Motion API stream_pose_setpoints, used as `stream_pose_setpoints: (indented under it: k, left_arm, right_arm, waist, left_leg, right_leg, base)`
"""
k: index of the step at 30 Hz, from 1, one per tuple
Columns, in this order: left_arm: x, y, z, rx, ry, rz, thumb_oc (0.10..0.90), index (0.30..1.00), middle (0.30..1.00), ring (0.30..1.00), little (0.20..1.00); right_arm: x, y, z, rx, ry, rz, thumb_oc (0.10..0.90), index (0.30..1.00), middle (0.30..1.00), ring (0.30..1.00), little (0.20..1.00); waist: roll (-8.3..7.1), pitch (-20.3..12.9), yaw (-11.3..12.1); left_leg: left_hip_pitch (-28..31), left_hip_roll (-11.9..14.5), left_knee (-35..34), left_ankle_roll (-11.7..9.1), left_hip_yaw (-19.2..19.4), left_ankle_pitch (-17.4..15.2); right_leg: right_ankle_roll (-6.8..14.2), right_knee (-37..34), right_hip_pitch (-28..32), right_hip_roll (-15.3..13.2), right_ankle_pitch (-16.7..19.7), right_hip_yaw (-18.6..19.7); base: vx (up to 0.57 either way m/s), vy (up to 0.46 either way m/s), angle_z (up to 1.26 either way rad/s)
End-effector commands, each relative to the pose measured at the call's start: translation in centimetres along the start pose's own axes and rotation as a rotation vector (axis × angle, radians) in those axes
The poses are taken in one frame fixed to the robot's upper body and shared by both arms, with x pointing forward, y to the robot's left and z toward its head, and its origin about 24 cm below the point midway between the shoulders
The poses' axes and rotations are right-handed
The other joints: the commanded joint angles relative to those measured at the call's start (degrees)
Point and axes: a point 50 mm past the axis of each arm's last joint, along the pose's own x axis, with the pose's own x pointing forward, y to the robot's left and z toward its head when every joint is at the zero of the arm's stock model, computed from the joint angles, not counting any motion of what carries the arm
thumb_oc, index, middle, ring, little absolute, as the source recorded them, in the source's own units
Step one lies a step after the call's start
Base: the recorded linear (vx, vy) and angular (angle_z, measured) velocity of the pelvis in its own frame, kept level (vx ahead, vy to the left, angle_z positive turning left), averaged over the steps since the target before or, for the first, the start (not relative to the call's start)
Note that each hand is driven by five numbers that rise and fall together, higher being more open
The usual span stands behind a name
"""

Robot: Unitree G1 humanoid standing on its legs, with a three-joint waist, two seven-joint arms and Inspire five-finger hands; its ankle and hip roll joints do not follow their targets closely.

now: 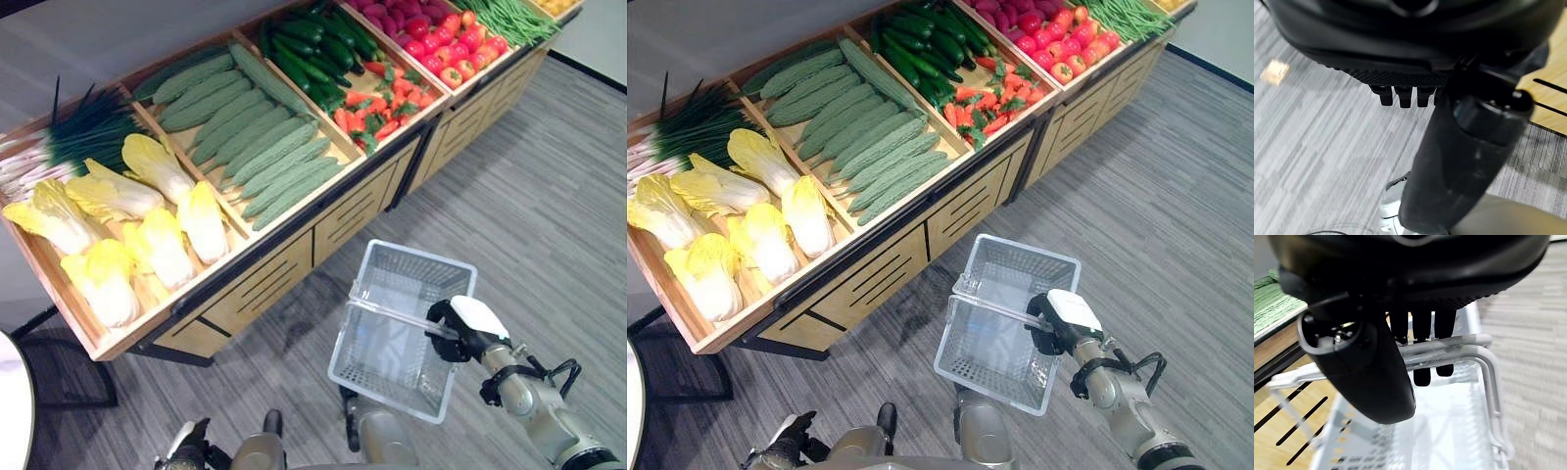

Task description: Get the vegetables into the basket

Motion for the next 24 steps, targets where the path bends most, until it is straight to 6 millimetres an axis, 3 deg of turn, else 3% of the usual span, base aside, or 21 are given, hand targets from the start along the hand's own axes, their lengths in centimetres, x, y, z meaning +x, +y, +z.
stream_pose_setpoints:
  k: [1,10,12,13,15,16,19,20,24]
  left_arm:
    - [0.4,3.3,-0.3,-0.016,0.015,0.100,0.900,1.000,1.000,1.000,1.000]
    - [0.5,2.3,1.4,0.010,-0.026,0.082,0.900,1.000,1.000,1.000,1.000]
    - [0.6,2.0,2.1,0.016,-0.044,0.080,0.900,1.000,1.000,1.000,1.000]
    - [0.6,1.9,3.1,0.030,-0.077,0.077,0.900,1.000,1.000,1.000,1.000]
    - [0.7,2.0,3.5,0.036,-0.088,0.077,0.900,1.000,1.000,1.000,1.000]
    - [0.7,2.0,4.1,0.056,-0.109,0.078,0.900,1.000,1.000,1.000,1.000]
    - [0.7,2.1,4.0,0.077,-0.108,0.081,0.900,1.000,1.000,1.000,1.000]
    - [0.6,1.9,3.2,0.089,-0.085,0.074,0.900,1.000,1.000,1.000,1.000]
    - [0.5,1.8,2.4,0.105,-0.064,0.069,0.900,1.000,1.000,1.000,1.000]
  right_arm:
    - [1.2,-5.9,3.3,-0.008,-0.196,-0.234,0.400,0.300,0.300,0.300,0.300]
    - [0.7,-7.1,2.9,-0.015,-0.201,-0.256,0.400,0.300,0.300,0.300,0.300]
    - [0.5,-7.3,2.3,-0.014,-0.172,-0.273,0.400,0.300,0.300,0.300,0.300]
    - [0.2,-7.3,1.6,-0.006,-0.139,-0.285,0.400,0.300,0.300,0.300,0.300]
    - [0.1,-7.1,1.3,-0.004,-0.123,-0.287,0.400,0.300,0.300,0.300,0.300]
    - [-0.3,-7.1,0.7,-0.003,-0.090,-0.302,0.400,0.300,0.300,0.300,0.300]
    - [-0.4,-6.8,0.5,-0.006,-0.077,-0.303,0.400,0.300,0.300,0.300,0.300]
    - [-0.4,-6.4,0.5,-0.006,-0.073,-0.293,0.400,0.300,0.300,0.300,0.300]
    - [-0.3,-6.0,0.4,0.017,-0.059,-0.289,0.400,0.300,0.300,0.300,0.300]
  waist:
    - [-1.66,-2.0,1.7]
    - [0.64,-2.3,1.8]
    - [0.91,-1.3,0.9]
    - [0.80,-0.5,-0.4]
    - [0.70,-0.3,-0.5]
    - [1.22,-0.1,-1.1]
    - [1.51,-0.3,-0.9]
    - [1.87,-0.8,-1.1]
    - [0.99,-1.2,-0.9]
  left_leg:
    - [6.5,-2.4,-1.3,-0.5,-1.4,0.6]
    - [3.4,1.2,-1.3,-3.6,-4.8,6.4]
    - [0.5,2.1,1.0,-3.7,0.9,6.9]
    - [-1.8,4.3,0.7,-3.9,9.8,8.1]
    - [-3.0,4.7,0.3,-3.9,11.3,8.3]
    - [-5.0,6.2,-2.4,-4.2,16.2,9.9]
    - [-7.0,7.0,-3.5,-4.6,16.6,12.2]
    - [-5.3,6.4,-5.3,-4.1,17.3,11.3]
    - [-4.1,4.9,-6.4,-2.9,18.6,10.6]
  right_leg:
    - [3.5,2.3,-2.1,-2.2,1.3,3.2]
    - [0.4,3.3,-0.5,-1.8,-3.4,-2.2]
    - [-0.1,3.2,1.3,-3.7,-4.9,-5.5]
    - [0.1,2.7,2.8,-5.9,-5.2,-8.2]
    - [0.3,2.1,3.0,-6.4,-4.8,-8.9]
    - [0.9,1.3,4.0,-7.5,-4.7,-11.0]
    - [1.4,1.4,4.4,-7.9,-4.8,-11.7]
    - [1.7,2.1,4.3,-7.7,-5.4,-11.3]
    - [2.6,1.9,4.8,-8.9,-4.4,-9.7]
  base:
    - [0.12,-0.201,0.21]
    - [0.07,-0.193,0.36]
    - [-0.04,-0.131,1.05]
    - [-0.08,-0.033,1.43]
    - [-0.07,0.001,1.41]
    - [-0.03,0.021,0.77]
    - [0.06,0.109,0.76]
    - [0.12,0.195,0.16]
    - [0.09,0.196,-0.32]
